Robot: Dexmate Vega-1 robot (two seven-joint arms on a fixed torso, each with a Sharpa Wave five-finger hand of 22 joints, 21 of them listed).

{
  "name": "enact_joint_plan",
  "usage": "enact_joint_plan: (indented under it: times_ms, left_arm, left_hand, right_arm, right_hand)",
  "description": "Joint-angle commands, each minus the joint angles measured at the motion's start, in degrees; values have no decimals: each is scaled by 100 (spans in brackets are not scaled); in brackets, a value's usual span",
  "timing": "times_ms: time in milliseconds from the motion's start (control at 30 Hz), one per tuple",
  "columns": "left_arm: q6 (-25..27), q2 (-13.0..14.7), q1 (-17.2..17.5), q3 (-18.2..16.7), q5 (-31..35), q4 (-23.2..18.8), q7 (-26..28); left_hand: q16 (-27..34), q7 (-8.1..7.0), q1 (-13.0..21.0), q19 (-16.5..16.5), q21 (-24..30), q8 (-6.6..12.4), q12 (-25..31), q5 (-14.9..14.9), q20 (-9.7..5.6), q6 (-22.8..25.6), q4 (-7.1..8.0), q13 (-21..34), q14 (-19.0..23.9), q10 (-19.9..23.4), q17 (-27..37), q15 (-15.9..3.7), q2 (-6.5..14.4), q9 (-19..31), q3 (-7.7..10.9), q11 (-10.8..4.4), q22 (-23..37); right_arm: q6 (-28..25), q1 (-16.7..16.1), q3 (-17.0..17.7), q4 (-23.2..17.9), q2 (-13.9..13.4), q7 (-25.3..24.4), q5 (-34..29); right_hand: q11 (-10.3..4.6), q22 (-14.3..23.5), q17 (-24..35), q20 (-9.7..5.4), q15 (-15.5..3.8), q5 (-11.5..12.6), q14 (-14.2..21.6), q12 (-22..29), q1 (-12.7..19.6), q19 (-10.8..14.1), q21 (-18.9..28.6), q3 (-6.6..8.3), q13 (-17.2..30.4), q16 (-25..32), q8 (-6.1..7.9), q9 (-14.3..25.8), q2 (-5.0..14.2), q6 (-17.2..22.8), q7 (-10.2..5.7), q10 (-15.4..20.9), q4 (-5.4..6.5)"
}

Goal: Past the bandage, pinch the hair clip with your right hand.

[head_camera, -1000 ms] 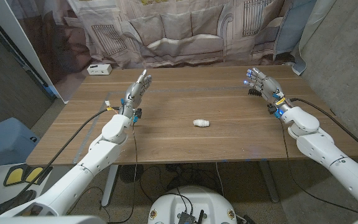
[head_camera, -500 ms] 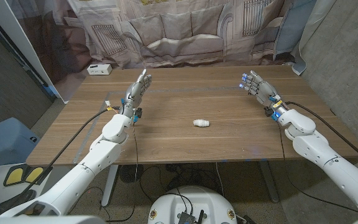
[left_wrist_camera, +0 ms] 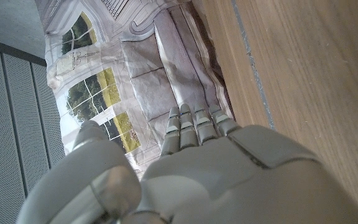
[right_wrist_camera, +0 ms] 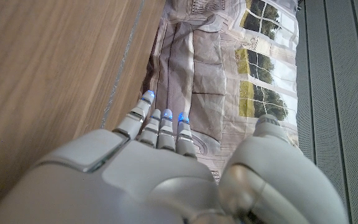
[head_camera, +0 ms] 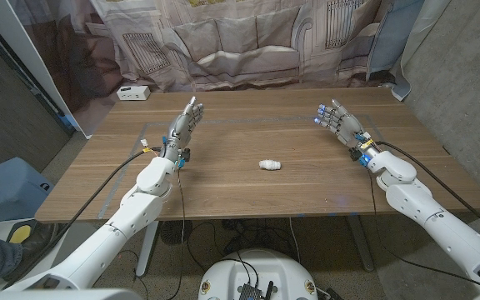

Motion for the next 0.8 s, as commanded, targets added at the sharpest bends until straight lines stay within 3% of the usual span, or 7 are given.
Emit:
enact_joint_plan:
  times_ms: [33,667,800]
  left_arm:
    - [52,38,81,16,19,-82,41]
    - [-207,-116,-41,85,-90,221,-248]
    - [-271,-109,-29,61,-94,261,-267]
  left_hand:
    - [-11,3,-39,-4,-2,9,6,2,-6,-9,-4,18,-15,-19,17,5,26,20,43,5,30]
    - [2,-12,-43,-18,-3,27,17,2,4,2,-12,18,-17,-18,16,0,25,19,54,-6,29]
    - [5,-30,-45,-39,-9,30,22,2,67,2,-14,18,-20,-13,16,-8,27,19,58,-46,30]
  right_arm:
    - [-2,50,1,153,66,222,121]
    - [-242,-217,117,-331,-145,-63,159]
    - [-257,-275,129,-397,-176,-128,138]
  right_hand:
    - [24,-3,9,-5,34,-7,12,0,-51,37,34,-37,2,20,-12,1,-6,-11,-19,-28,8]
    - [40,-3,7,12,48,-16,26,25,-82,33,37,-44,1,33,20,-1,19,34,-4,29,3]
    - [39,-3,5,-21,36,-12,28,22,-59,79,56,-21,1,34,21,-1,62,30,14,20,-9]
